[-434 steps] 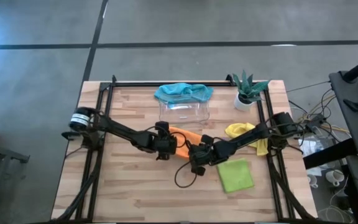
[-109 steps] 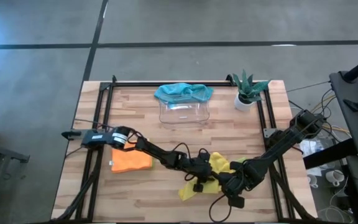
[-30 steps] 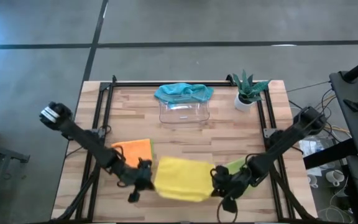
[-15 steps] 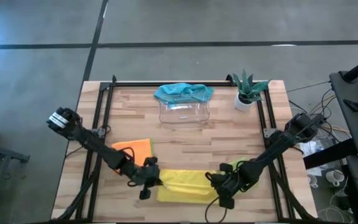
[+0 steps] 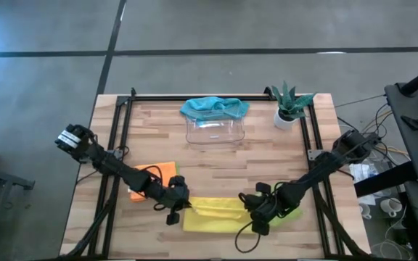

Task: Fold microfiber towels
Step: Fold the yellow microfiber cloth

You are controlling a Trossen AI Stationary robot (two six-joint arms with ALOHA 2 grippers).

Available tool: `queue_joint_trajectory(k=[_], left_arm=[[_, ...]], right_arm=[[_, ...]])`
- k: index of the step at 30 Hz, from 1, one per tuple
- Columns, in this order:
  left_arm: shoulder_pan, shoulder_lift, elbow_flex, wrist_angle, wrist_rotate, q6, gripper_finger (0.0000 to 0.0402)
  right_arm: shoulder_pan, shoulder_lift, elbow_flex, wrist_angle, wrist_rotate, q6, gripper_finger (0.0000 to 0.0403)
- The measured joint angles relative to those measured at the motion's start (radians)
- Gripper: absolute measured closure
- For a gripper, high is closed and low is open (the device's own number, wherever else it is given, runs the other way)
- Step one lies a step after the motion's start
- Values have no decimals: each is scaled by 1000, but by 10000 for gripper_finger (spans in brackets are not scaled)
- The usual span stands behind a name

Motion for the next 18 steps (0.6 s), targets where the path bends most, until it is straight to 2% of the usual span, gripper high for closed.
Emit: queue_joint_trajectory(k=[6,10,14,18], left_arm=[[1,0,-7,-23,-11,-6,402],[2,0,-13,-23,-34,-6,400],[4,0,-16,-44,-77,-6,372],[5,0,-17,-79,-130,-6,329]], right_arm=[[2,6,-2,1,22,5,391],[1,5,-2,-6,49,23,367],[2,1,5,-81,95,63,329],[2,-2,47,-246,206,130,294]])
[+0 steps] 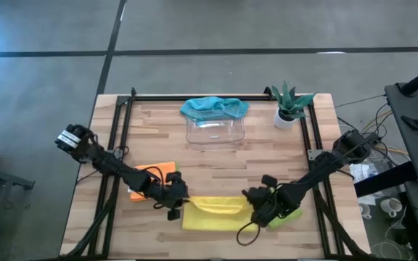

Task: Fold microfiber towels
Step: Fold the yellow microfiber cloth

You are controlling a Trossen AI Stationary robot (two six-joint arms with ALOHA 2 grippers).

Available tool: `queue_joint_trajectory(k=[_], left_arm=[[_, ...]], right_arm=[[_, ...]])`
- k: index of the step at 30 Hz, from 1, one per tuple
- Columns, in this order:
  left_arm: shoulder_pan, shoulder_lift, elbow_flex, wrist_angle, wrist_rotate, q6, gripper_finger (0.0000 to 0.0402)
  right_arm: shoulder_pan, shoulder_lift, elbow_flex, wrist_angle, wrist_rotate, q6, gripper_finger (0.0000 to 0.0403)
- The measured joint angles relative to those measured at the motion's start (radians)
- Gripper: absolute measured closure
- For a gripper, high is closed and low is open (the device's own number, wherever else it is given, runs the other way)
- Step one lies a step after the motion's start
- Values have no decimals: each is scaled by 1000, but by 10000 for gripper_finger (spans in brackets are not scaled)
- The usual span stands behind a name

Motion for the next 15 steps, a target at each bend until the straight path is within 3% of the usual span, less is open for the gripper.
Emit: queue_joint_trajectory(k=[3,8,12,15], left_arm=[[0,-7,0,-57,-6,0,297],[-4,-65,3,-129,0,-27,267],[-33,-112,11,-84,42,-56,263],[-72,-112,7,10,100,-55,263]], right_arm=[[0,0,34,-75,53,12,276],[0,0,79,-60,37,-74,262],[0,0,98,-5,-99,-105,265],[0,0,77,139,-215,-126,272]])
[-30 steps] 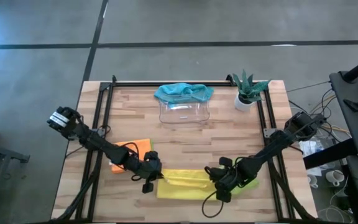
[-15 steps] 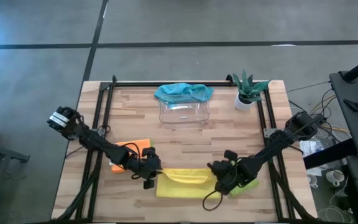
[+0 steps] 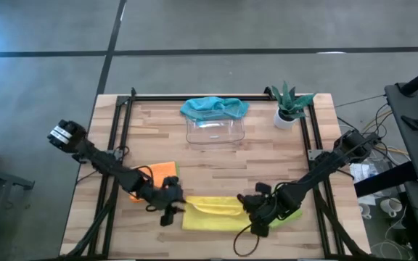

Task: Fold microfiber towels
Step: Fold the yellow microfiber cloth

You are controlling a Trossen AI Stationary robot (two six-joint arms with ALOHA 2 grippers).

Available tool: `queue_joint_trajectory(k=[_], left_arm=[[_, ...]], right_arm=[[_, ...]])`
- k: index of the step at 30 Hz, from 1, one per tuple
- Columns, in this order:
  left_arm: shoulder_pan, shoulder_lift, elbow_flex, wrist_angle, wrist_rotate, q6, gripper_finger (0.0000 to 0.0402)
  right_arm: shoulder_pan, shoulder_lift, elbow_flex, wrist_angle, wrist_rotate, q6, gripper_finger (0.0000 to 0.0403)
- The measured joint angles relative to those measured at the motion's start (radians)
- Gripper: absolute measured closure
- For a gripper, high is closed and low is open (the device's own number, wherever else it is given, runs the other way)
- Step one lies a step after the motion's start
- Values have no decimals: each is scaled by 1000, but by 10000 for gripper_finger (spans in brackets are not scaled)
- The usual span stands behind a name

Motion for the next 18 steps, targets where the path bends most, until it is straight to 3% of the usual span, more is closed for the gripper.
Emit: queue_joint_trajectory(k=[4,9,12,18], left_arm=[[-45,77,-1,150,59,-7,263],[-53,239,-1,306,79,-51,263],[-50,319,8,326,102,-66,263],[-46,363,20,367,159,-148,263]], right_arm=[[0,10,-71,236,-48,-40,285],[-11,39,-108,271,-42,-41,301],[-20,50,-111,221,5,-42,308],[-63,30,-94,-126,268,108,312]])
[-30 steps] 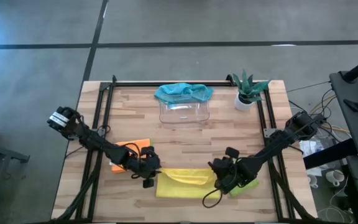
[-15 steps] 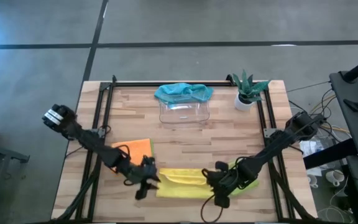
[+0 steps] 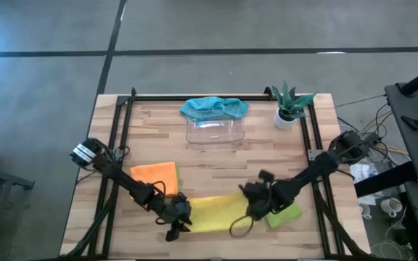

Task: Fold microfiber towels
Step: Fold the yellow microfiber cloth

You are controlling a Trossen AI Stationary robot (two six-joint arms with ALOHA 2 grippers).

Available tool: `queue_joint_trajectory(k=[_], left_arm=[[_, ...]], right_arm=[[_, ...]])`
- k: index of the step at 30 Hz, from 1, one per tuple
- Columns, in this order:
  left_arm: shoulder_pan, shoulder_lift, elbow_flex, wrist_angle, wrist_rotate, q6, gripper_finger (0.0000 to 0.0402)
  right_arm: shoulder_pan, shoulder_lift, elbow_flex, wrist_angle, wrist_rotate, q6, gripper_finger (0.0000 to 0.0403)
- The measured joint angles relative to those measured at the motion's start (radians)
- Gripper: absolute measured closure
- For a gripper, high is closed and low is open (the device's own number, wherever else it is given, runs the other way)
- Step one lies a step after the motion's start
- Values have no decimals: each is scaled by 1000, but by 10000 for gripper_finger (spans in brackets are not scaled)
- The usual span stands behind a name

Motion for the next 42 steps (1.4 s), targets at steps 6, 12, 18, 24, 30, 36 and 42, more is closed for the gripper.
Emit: queue_joint_trajectory(k=[6,12,18,24,30,36,42], left_arm=[[-2,-16,-1,-20,10,-3,263],[9,-50,-2,-37,15,45,262],[23,-112,1,-32,-9,143,262],[25,-116,-5,-105,-61,135,262],[7,-20,17,-1,64,72,262],[12,35,70,92,154,139,262],[37,-55,72,-14,79,231,262]], right_arm=[[-2,-16,7,-98,-19,43,312],[34,-18,50,30,-26,3,320],[68,15,38,380,-55,-116,323],[67,132,38,439,-293,-183,323],[0,168,59,152,-226,-310,324],[-109,117,122,-161,160,-498,324],[-114,37,205,-122,99,-534,323]])
